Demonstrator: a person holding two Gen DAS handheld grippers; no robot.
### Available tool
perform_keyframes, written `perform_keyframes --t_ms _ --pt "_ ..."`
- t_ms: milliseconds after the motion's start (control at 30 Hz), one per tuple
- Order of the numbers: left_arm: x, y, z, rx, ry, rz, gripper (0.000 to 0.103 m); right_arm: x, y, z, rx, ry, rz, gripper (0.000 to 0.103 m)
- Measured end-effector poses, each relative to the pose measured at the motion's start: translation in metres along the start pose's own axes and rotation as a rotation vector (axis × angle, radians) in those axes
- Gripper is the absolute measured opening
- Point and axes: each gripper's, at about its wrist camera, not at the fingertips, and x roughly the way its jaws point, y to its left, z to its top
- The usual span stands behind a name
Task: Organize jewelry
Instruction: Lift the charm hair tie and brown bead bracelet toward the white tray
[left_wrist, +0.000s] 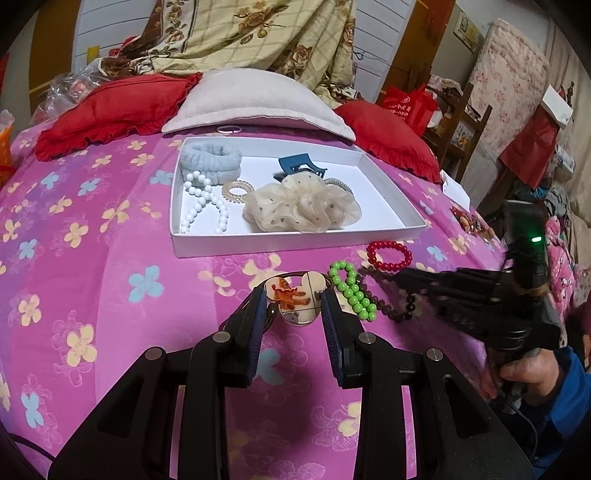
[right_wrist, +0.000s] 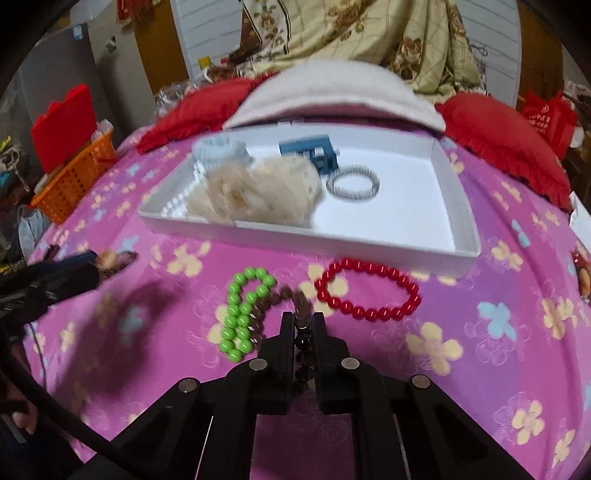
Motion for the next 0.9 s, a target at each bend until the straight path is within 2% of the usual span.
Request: perform_keyframes --t_ms 267,467,600,767,900 --pt "-0.002 0.005 0.004 -0.033 -0.012 0.007 0.029 -0.048 -0.007 0.04 0.009 -0.122 0.013 0.008" --pt "-0.012 0.011 0.021 -0.075 -0.041 0.025 0.029 -0.061 -0.024 0.073 0.005 -0.164 -0.012 0.008" --pt "-0.012 0.012 0.046 -0.091 -0.05 0.019 0.029 -0.055 -0.037 0.092 0.005 -0.166 -0.025 0.008" --pt "0.006 0.001 0.09 -0.057 -0.042 0.041 0.029 -0.026 -0.052 0.116 0.019 -0.124 -0.033 0.008" --pt "0.038 0.0 0.127 -0.037 -0.013 0.106 0.029 0.001 -0.06 0.138 0.033 -0.098 -0.038 0.008"
